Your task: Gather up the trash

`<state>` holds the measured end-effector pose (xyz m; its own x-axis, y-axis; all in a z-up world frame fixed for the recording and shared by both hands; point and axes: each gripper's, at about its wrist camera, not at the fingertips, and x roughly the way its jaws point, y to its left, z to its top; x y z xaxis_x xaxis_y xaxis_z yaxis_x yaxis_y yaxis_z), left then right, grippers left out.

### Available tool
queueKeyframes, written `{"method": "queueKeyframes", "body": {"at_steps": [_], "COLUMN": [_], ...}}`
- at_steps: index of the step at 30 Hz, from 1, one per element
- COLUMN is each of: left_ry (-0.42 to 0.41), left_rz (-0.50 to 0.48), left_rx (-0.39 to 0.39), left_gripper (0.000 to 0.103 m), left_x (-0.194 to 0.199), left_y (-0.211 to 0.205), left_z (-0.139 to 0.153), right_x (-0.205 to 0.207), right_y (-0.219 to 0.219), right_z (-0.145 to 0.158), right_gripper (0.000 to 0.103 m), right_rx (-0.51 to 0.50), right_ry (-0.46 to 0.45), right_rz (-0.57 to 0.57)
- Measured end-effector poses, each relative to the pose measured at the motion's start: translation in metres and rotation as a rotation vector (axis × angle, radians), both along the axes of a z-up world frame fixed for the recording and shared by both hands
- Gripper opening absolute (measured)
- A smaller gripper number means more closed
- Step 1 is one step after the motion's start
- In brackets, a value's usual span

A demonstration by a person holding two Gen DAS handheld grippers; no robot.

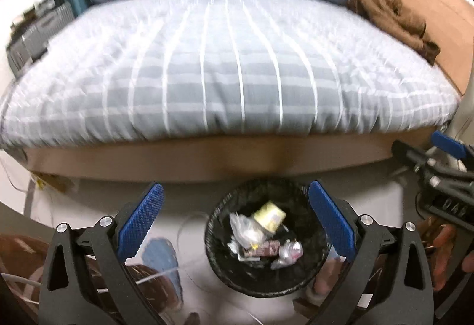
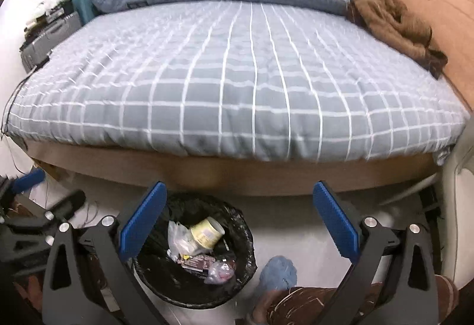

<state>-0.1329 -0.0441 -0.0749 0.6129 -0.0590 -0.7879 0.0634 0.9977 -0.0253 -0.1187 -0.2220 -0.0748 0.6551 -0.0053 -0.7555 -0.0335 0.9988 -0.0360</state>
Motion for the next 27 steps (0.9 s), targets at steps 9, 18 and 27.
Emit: {"method": "queueKeyframes", "body": {"at_steps": [9, 18, 27], "left_ry": [-0.110, -0.138, -0.147], "left_rz": [-0.002, 0.012, 0.027], "left_rx": [-0.036, -0.021, -0.032], "left_gripper": [0.097, 0.097, 0.097], "left_x": [-0.034, -0.059, -0.067], "left_y": [0.013, 0.019, 0.026], "left_z": [0.073, 0.089, 0.093], "right_x": [-0.035, -0.064, -0.076], "right_y": [0.006, 0.014, 0.015], "right_z": [0.063, 0.077, 0.083], "right_gripper": [0.095, 0.095, 0.095], "right_rx": [0.022, 0.016, 0.015], "right_ry": [-0.099, -0.112, -0.125], "right_rz": [-0.001, -0.001, -0.011]}}
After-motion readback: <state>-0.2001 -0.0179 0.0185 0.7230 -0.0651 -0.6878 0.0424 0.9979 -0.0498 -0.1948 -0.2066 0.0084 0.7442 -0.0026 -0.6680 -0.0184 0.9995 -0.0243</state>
